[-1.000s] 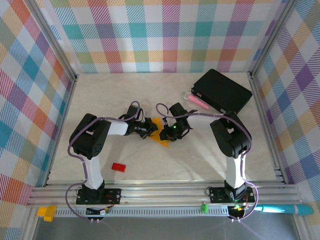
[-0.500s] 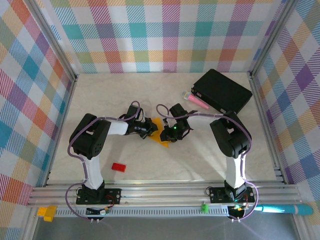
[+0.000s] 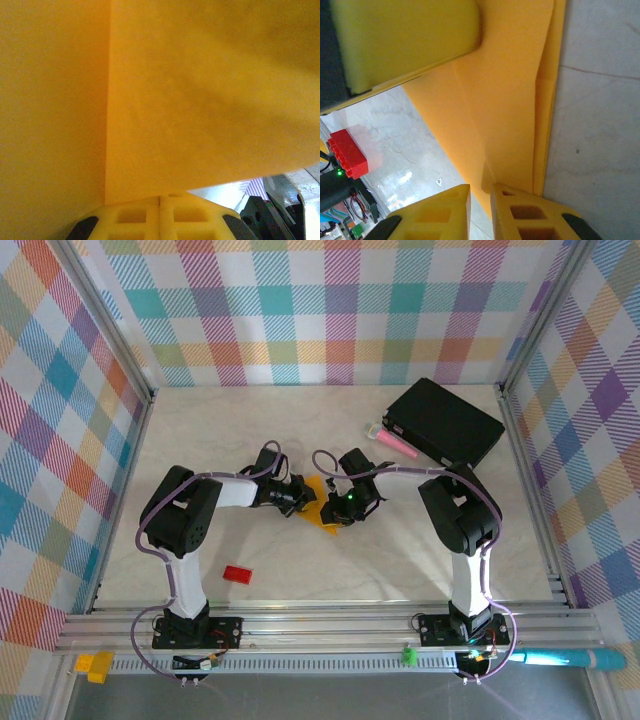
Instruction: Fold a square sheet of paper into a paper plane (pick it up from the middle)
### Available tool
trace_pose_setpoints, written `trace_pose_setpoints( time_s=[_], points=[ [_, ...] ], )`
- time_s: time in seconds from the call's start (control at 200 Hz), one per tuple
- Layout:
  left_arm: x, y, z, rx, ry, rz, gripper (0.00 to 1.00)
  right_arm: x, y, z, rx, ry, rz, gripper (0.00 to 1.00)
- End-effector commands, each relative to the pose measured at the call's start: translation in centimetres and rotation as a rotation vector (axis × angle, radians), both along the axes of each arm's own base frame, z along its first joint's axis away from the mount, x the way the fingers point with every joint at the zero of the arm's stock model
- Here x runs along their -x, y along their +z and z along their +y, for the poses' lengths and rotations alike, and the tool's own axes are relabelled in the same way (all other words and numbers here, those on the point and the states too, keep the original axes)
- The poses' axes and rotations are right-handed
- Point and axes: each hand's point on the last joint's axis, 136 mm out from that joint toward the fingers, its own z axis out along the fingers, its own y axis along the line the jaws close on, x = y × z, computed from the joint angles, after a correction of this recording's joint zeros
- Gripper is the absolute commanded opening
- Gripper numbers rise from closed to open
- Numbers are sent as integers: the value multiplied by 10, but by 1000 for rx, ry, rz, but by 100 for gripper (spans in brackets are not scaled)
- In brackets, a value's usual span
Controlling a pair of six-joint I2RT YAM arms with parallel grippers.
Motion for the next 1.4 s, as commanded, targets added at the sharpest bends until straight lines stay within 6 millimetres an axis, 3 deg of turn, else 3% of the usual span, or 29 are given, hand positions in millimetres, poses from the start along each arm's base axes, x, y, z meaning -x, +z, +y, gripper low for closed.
trace_pose_setpoints(
  time_s=[0.0, 0.135, 0.23, 0.37, 0.6, 1.21, 1.395],
  points=[
    [16, -37, 21, -136, 32, 109, 6, 5, -3, -10, 34, 2, -1, 19],
    [16, -41, 23, -149, 39, 120, 6, -6, 29, -5, -15, -8, -101, 21],
    [17, -42, 24, -156, 43, 127, 6, -14, 35, -11, 14, -33, -163, 23],
    [16, -44, 24, -160, 48, 131, 6, -19, 26, -23, 89, -64, -192, 31],
    [16, -44, 24, -157, 54, 135, 7, -14, 17, -20, 108, -31, -161, 37],
    [17, -47, 26, -167, 63, 141, 7, 6, -25, -29, 235, 39, -62, 20],
    [4, -24, 13, -82, 50, 75, 7, 11, -34, -29, 257, 56, -46, 19]
  ],
)
